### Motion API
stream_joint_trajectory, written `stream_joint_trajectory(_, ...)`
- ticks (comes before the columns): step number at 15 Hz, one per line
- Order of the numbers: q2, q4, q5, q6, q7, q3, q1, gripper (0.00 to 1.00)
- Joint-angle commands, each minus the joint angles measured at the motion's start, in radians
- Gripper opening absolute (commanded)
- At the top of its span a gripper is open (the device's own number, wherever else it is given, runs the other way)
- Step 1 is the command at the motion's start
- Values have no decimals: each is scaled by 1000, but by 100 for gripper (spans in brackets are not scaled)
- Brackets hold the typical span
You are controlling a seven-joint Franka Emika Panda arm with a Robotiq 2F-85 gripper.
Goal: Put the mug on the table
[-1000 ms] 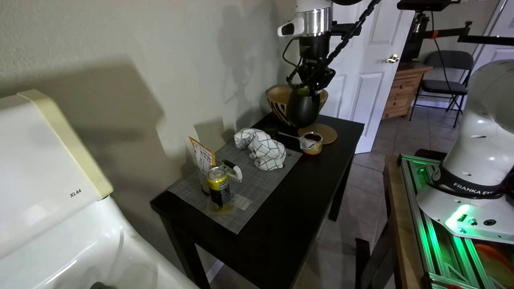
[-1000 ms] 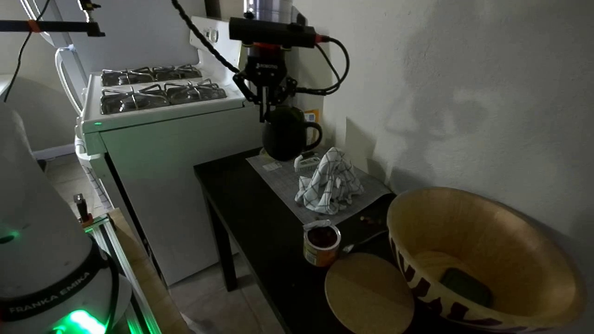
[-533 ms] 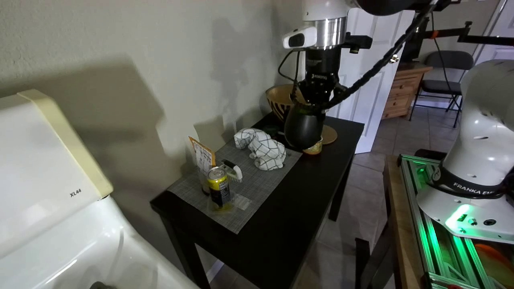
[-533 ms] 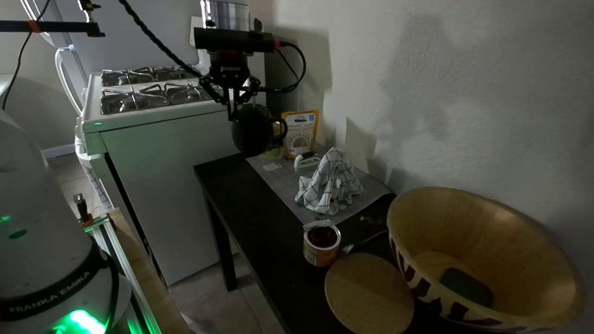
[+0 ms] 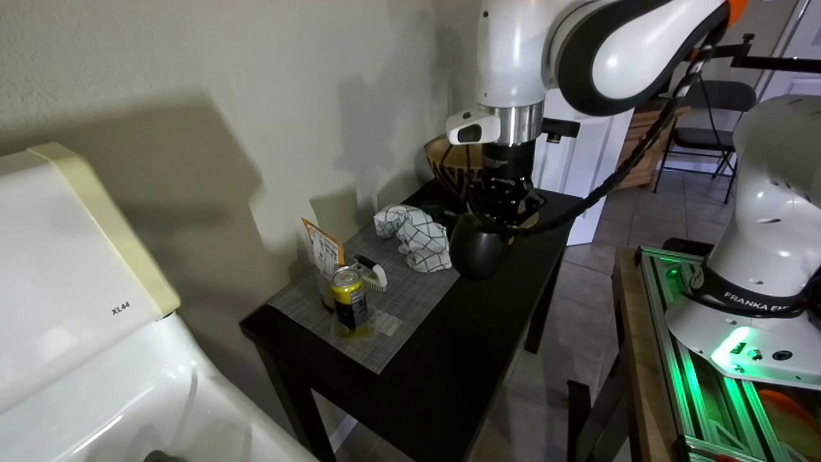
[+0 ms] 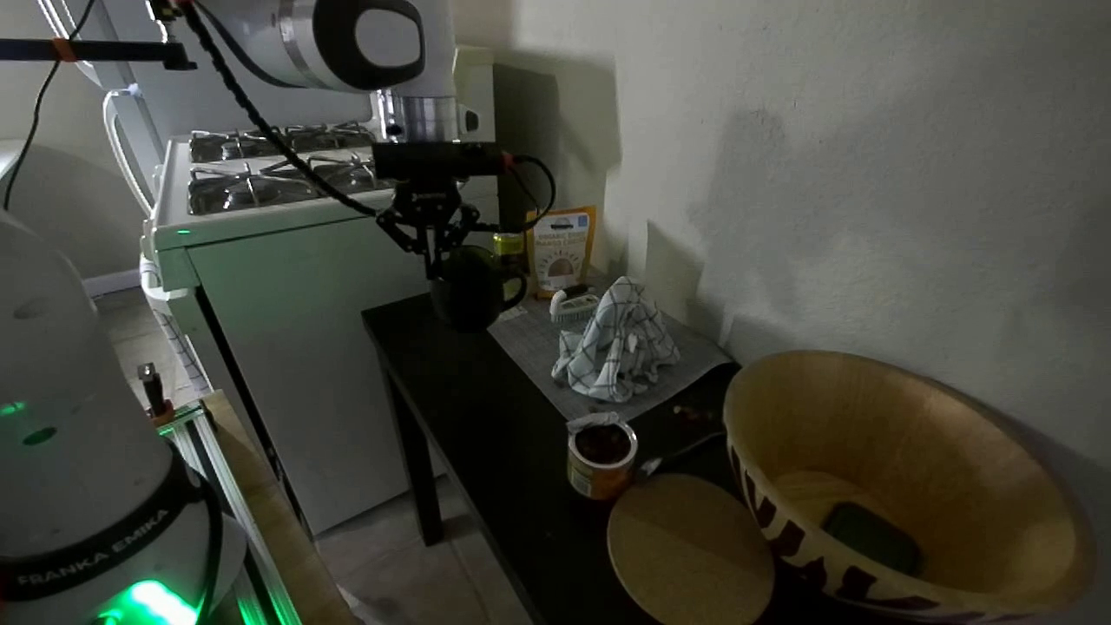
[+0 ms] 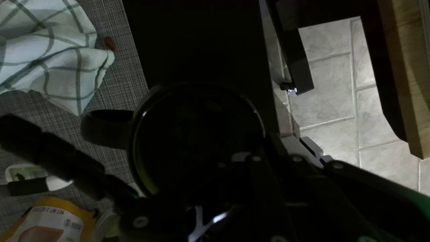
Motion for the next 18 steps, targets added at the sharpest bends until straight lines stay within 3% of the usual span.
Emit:
stream_joint_trajectory(1, 112, 4, -40, 114, 10, 20, -11, 2)
stream_joint_trajectory(6, 283, 63, -129, 198, 58, 38, -49, 2)
stream_joint_trajectory(13, 413, 156, -227, 185, 113, 49, -84, 2)
stream_joint_trajectory(14, 416, 169, -231, 178, 116, 49, -87, 6)
stream_joint_trajectory(15, 421, 177, -227, 177, 114, 51, -90, 33)
stream_joint_trajectory(18, 404, 198, -208, 150, 95, 50, -103, 47)
